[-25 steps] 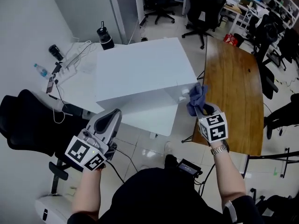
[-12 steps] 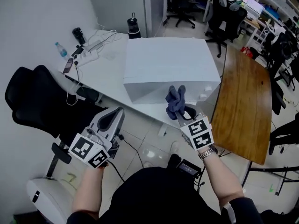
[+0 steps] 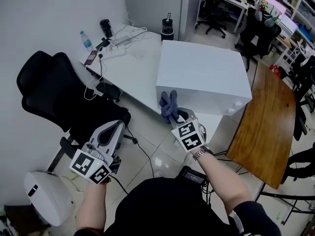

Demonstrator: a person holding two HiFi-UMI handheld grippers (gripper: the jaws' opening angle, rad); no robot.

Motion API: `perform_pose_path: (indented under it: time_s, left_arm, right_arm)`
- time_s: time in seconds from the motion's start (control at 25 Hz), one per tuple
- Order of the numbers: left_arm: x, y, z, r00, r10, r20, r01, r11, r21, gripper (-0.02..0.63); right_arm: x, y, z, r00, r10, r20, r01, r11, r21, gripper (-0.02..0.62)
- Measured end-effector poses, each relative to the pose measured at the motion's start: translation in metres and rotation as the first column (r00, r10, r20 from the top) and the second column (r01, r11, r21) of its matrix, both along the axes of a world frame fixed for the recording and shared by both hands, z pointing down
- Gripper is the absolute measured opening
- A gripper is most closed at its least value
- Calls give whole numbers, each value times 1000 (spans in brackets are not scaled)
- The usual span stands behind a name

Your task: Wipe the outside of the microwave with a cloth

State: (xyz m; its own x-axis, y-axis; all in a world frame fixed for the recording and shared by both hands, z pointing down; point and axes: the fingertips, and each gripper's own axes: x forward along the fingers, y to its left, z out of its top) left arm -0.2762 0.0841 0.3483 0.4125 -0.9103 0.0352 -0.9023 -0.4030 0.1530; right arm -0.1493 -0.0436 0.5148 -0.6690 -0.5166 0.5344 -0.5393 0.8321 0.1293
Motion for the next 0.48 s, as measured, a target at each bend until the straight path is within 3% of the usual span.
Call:
perform_pose_path:
  time_s: [0.28, 0.48]
  left_arm:
    - [-28, 9, 8, 998, -63, 6, 63, 998, -20, 5]
    - [-37, 9, 11, 998, -70, 6, 70, 997, -24, 5]
  right_arm:
    - [-37, -20, 25, 999, -10, -39, 9, 1000, -28, 83]
    - [-45, -40, 39, 999, 43, -27, -44, 996, -73, 83]
